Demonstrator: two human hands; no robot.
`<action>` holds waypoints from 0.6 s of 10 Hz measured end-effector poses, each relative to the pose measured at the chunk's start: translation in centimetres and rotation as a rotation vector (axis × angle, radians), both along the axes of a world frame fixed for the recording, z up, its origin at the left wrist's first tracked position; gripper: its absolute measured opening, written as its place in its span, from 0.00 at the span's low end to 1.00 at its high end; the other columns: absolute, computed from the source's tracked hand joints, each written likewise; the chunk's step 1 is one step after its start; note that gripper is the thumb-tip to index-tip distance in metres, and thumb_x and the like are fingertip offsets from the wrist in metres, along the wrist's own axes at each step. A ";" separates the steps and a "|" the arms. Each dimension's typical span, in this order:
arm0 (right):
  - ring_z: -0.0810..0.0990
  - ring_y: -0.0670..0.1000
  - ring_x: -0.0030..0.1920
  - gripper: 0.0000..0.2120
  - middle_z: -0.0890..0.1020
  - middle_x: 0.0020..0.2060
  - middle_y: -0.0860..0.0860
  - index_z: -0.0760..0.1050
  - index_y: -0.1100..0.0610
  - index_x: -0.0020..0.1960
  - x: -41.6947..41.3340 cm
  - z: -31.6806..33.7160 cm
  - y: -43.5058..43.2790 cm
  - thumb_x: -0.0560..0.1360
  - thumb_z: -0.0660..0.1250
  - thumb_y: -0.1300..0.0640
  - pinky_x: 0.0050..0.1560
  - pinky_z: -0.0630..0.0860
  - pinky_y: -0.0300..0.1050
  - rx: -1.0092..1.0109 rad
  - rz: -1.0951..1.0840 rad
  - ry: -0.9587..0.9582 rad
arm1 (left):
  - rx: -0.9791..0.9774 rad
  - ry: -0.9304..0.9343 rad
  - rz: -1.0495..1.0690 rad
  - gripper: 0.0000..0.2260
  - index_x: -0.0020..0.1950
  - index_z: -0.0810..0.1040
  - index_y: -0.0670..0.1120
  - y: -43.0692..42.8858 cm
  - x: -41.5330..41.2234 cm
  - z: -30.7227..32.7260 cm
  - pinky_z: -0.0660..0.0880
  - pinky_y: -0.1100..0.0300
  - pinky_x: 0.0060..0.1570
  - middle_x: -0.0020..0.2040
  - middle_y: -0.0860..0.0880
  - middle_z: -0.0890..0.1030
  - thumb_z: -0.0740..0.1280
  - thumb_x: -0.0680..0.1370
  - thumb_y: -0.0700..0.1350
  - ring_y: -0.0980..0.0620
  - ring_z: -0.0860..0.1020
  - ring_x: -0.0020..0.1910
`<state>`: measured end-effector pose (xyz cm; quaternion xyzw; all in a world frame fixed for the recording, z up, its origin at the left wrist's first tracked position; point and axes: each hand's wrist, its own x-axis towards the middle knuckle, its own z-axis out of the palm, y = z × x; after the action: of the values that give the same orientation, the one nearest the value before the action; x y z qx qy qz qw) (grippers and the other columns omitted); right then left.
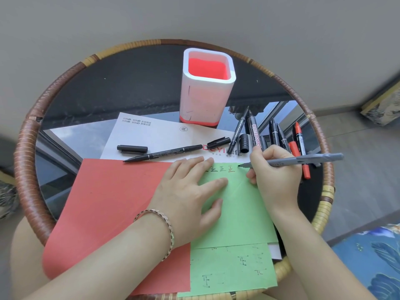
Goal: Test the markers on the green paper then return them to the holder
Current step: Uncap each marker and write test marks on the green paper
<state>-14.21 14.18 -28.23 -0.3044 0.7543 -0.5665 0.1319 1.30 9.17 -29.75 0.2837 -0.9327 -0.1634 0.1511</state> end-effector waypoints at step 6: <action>0.71 0.43 0.18 0.17 0.74 0.15 0.50 0.65 0.60 0.25 -0.5 -0.5 0.1 0.71 0.64 0.62 0.30 0.70 0.39 -0.001 -0.032 -0.017 | 0.002 -0.019 0.007 0.16 0.52 0.81 0.54 0.1 0.0 0.1 0.62 0.52 0.60 0.58 0.44 0.79 0.60 0.69 0.53 0.43 0.76 0.58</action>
<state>-14.67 14.27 -28.71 -0.2876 0.7575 -0.5717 0.1290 1.29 9.22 -29.69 0.2888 -0.9329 -0.1612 0.1423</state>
